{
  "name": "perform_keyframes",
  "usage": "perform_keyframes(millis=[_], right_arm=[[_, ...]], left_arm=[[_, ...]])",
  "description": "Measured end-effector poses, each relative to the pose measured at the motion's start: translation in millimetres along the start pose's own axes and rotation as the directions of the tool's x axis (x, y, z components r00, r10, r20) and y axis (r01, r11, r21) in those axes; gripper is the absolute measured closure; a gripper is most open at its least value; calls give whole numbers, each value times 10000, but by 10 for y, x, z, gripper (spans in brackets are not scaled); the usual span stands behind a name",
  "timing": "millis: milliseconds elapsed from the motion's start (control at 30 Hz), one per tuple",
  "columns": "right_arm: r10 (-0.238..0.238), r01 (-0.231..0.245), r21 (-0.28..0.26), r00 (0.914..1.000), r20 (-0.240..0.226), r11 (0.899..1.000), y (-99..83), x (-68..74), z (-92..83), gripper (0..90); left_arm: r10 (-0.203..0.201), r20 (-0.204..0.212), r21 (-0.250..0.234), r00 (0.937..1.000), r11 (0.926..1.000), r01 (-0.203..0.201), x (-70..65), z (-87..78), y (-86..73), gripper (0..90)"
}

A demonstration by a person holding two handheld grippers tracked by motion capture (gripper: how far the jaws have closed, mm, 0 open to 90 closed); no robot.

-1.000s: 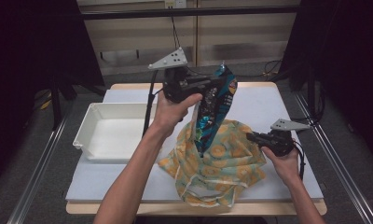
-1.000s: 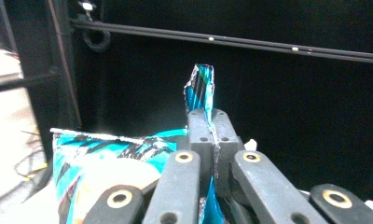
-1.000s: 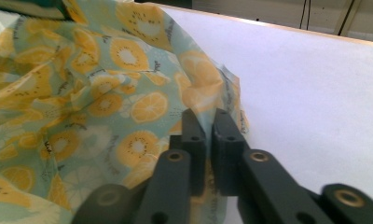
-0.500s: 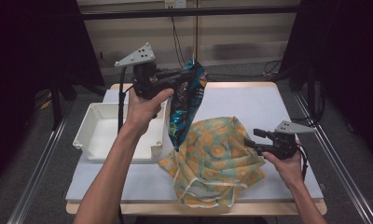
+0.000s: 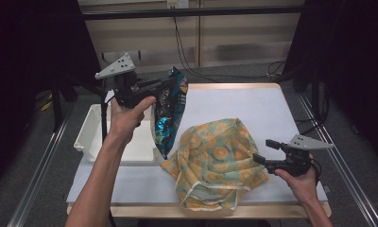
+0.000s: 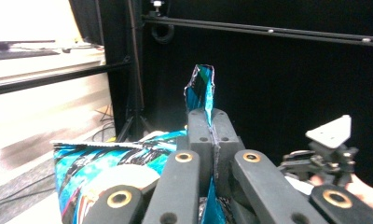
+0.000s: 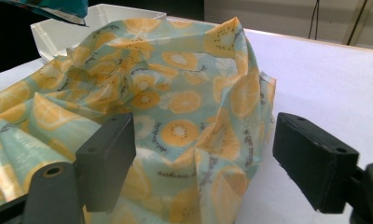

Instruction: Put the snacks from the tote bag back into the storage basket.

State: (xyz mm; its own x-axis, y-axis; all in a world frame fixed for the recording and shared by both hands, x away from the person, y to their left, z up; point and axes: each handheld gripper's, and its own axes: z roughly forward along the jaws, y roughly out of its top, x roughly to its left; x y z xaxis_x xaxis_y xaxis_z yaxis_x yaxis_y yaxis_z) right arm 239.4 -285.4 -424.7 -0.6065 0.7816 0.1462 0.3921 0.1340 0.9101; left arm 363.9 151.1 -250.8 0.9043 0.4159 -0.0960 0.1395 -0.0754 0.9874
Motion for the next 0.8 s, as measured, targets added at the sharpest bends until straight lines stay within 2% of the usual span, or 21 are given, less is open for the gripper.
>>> perform_keyframes(millis=[133,233,367,600,800], right_arm=[[-40,40,63,9999,97,10000,-46,56,-93,201],[102,-102,35,9999,129,9999,-95,76,-141,196],[312,-311,-51,9994,115,9995,-147,91,-191,195],[618,-616,-66,9978,259,9981,-208,110,-269,192],[654,-647,-247,9974,288,9976,-269,109,-308,191]], left_arm=[[-123,-337,42,9994,9999,125,58,-87,-56,900],[-235,-541,-54,9983,9997,232,125,-179,-76,900],[-178,-773,3,9968,9998,179,193,-273,-80,900],[-233,-1242,62,9920,9997,242,318,-427,-111,900],[-250,-1599,151,9868,9995,277,386,-508,-120,900]])
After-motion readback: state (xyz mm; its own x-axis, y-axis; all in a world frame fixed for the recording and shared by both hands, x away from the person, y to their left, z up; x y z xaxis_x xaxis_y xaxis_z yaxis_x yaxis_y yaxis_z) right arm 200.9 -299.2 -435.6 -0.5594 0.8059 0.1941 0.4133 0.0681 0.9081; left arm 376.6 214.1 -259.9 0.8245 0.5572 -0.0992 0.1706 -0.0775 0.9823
